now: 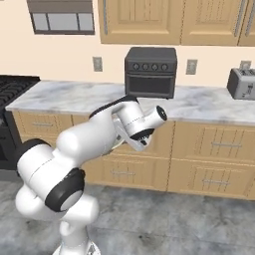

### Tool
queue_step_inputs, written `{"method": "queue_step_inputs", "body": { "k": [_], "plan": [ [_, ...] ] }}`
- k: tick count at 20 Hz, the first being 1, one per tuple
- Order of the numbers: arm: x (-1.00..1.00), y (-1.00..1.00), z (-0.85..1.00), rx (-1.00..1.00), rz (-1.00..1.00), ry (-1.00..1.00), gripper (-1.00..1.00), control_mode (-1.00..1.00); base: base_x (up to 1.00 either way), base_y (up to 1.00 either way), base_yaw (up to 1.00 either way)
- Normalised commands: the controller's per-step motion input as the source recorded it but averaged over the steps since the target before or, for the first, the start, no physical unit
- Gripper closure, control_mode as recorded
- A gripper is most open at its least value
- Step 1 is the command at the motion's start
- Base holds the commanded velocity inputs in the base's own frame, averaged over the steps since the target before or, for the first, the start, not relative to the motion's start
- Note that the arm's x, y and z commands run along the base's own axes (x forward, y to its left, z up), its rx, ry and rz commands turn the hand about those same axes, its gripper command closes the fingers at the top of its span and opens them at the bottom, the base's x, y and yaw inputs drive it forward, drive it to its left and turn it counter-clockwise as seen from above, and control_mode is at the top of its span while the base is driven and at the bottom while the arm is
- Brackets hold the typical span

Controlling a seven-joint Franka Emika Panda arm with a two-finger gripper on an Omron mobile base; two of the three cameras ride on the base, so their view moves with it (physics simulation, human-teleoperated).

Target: Place the cup inside the bowl on the dining table and move the bowl to any counter.

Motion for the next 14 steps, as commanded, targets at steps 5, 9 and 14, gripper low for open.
{"method": "queue_step_inputs", "body": {
  "k": [5,9,14],
  "plan": [
    [0.0,0.0,0.0,0.0,0.0,0.0,1.0,1.0,0.46,0.32,0.0],
    [0.0,0.0,0.0,0.0,0.0,0.0,1.0,1.0,0.87,0.16,0.0],
    [0.0,0.0,0.0,0.0,0.0,0.0,1.0,1.0,0.44,0.14,0.0]
  ]
}}
